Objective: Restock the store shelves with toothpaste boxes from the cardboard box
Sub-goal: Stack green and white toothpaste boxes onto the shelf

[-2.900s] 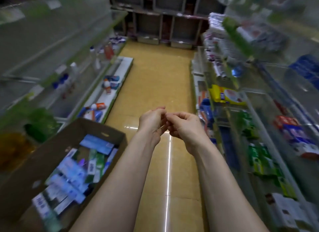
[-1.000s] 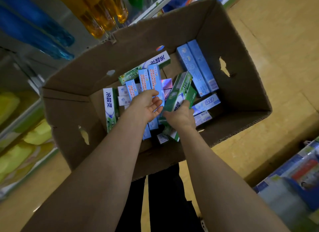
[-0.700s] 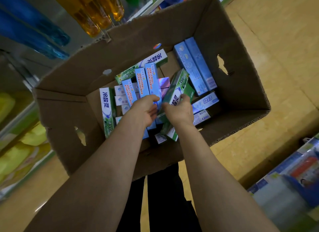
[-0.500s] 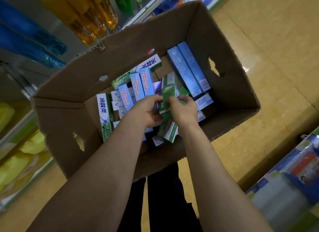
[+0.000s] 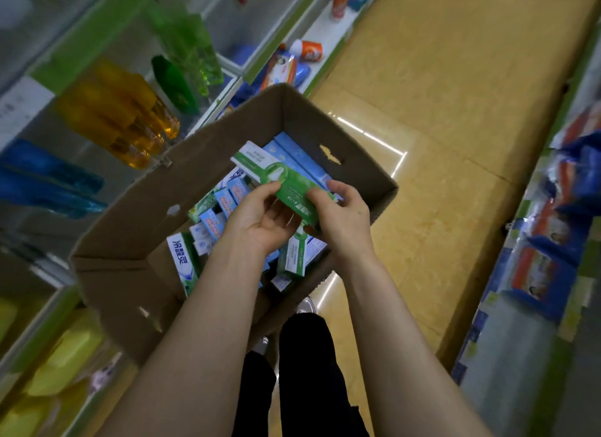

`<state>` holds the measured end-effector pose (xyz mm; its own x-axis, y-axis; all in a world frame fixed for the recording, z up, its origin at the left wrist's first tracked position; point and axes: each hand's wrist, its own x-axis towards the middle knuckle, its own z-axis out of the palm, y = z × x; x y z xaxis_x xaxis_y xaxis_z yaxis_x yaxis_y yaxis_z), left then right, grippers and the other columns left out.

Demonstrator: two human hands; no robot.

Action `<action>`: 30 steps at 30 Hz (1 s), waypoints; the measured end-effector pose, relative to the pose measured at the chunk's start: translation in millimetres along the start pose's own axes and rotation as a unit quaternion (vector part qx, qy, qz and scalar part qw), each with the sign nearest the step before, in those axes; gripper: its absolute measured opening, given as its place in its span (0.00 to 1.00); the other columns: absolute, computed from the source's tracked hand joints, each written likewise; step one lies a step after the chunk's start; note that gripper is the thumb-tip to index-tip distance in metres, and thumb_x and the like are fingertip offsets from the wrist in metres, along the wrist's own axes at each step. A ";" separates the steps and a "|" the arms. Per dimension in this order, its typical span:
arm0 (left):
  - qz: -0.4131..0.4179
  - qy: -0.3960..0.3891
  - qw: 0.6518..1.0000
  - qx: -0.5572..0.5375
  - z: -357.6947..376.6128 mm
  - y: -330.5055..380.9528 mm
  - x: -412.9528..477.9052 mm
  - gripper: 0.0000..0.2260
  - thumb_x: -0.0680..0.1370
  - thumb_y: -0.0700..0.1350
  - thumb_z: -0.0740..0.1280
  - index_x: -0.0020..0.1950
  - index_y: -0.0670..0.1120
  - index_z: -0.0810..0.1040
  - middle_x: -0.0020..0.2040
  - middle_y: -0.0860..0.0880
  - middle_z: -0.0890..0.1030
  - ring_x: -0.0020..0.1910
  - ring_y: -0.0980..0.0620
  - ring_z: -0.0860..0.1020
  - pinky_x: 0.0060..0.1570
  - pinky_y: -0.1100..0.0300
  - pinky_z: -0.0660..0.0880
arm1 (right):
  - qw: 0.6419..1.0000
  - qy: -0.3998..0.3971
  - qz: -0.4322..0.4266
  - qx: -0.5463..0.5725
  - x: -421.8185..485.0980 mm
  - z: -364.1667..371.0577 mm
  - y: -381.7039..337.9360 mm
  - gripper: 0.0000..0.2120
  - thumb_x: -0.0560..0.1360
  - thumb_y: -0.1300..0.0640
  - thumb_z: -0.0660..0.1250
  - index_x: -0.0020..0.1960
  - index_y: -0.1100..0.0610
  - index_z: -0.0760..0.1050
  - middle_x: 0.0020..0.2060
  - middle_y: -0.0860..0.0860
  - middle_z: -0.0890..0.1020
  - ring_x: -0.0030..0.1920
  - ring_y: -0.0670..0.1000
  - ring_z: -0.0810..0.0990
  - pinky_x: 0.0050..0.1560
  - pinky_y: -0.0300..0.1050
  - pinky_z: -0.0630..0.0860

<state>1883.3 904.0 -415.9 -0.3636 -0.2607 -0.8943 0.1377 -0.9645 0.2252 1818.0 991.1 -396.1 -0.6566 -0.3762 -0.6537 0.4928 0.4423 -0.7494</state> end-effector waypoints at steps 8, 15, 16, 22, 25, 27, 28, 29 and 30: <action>0.031 -0.115 0.992 0.045 16.0 -0.6 -85.9 0.02 0.77 0.38 0.64 0.46 0.42 0.76 0.45 0.44 0.81 0.46 0.46 0.80 0.45 0.51 0.76 | 0.985 0.065 -0.097 0.129 -80.9 -21.0 -25.8 0.14 0.75 0.61 0.69 0.60 0.56 0.73 0.48 0.53 0.79 0.41 0.47 0.81 0.38 0.41 0.81; 0.016 -0.236 0.966 0.102 51.7 -29.1 -168.0 0.04 0.77 0.39 0.64 0.51 0.43 0.77 0.49 0.44 0.81 0.51 0.45 0.79 0.53 0.48 0.75 | 0.947 0.152 -0.209 0.193 -161.5 -68.9 -50.8 0.15 0.74 0.61 0.70 0.58 0.51 0.73 0.50 0.52 0.80 0.50 0.52 0.82 0.51 0.49 0.81; 0.008 -0.255 0.961 0.108 56.6 -35.3 -177.7 0.07 0.77 0.39 0.64 0.55 0.43 0.77 0.54 0.43 0.81 0.55 0.44 0.79 0.59 0.47 0.73 | 0.939 0.164 -0.223 0.202 -173.6 -78.7 -51.9 0.15 0.74 0.61 0.69 0.58 0.51 0.72 0.51 0.53 0.80 0.51 0.52 0.82 0.49 0.46 0.81; -0.050 -0.342 0.925 0.160 97.3 -88.2 -236.0 0.03 0.76 0.39 0.66 0.49 0.45 0.76 0.58 0.42 0.79 0.58 0.44 0.78 0.59 0.47 0.73 | 0.882 0.255 -0.294 0.264 -239.9 -146.2 -59.9 0.15 0.75 0.63 0.68 0.59 0.52 0.71 0.48 0.49 0.79 0.49 0.50 0.81 0.46 0.43 0.81; -0.068 -0.378 0.906 0.180 116.9 -118.8 -260.5 0.03 0.76 0.39 0.66 0.48 0.45 0.77 0.54 0.41 0.80 0.57 0.44 0.79 0.59 0.47 0.73 | 0.861 0.289 -0.314 0.277 -265.3 -181.0 -60.7 0.16 0.75 0.63 0.68 0.61 0.52 0.71 0.52 0.53 0.79 0.51 0.51 0.82 0.44 0.41 0.79; -0.076 -0.401 0.892 0.196 130.4 -143.1 -278.0 0.03 0.76 0.40 0.66 0.49 0.45 0.77 0.52 0.41 0.80 0.56 0.44 0.79 0.60 0.47 0.73 | 0.846 0.311 -0.328 0.282 -284.0 -206.5 -60.1 0.17 0.75 0.62 0.69 0.61 0.52 0.71 0.53 0.53 0.79 0.53 0.52 0.82 0.45 0.41 0.80; -0.081 -0.411 0.885 0.203 137.1 -156.7 -287.3 0.03 0.76 0.40 0.66 0.48 0.45 0.77 0.51 0.42 0.80 0.55 0.44 0.79 0.61 0.47 0.73 | 0.840 0.321 -0.335 0.282 -293.2 -220.1 -59.1 0.17 0.75 0.62 0.69 0.62 0.52 0.71 0.54 0.54 0.79 0.53 0.52 0.82 0.46 0.43 0.80; -0.088 -0.420 0.879 0.209 143.7 -171.9 -296.3 0.02 0.76 0.40 0.65 0.47 0.45 0.77 0.51 0.42 0.80 0.54 0.44 0.79 0.61 0.47 0.73 | 0.833 0.332 -0.342 0.281 -302.9 -234.4 -57.9 0.17 0.75 0.62 0.69 0.62 0.52 0.71 0.54 0.54 0.80 0.53 0.52 0.82 0.48 0.46 0.81; -0.097 -0.428 0.873 0.214 149.5 -187.2 -304.7 0.02 0.76 0.40 0.65 0.46 0.45 0.77 0.50 0.42 0.79 0.54 0.44 0.79 0.60 0.47 0.73 | 0.827 0.343 -0.348 0.278 -312.2 -248.7 -56.0 0.17 0.75 0.61 0.69 0.62 0.52 0.71 0.53 0.54 0.80 0.52 0.53 0.82 0.49 0.48 0.81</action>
<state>1830.6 1157.8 -127.7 -0.9221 0.1508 -0.3564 -0.2935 -0.8729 0.3898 1853.3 1286.3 -124.0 -0.9673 0.2523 0.0261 -0.0786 -0.2007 -0.9765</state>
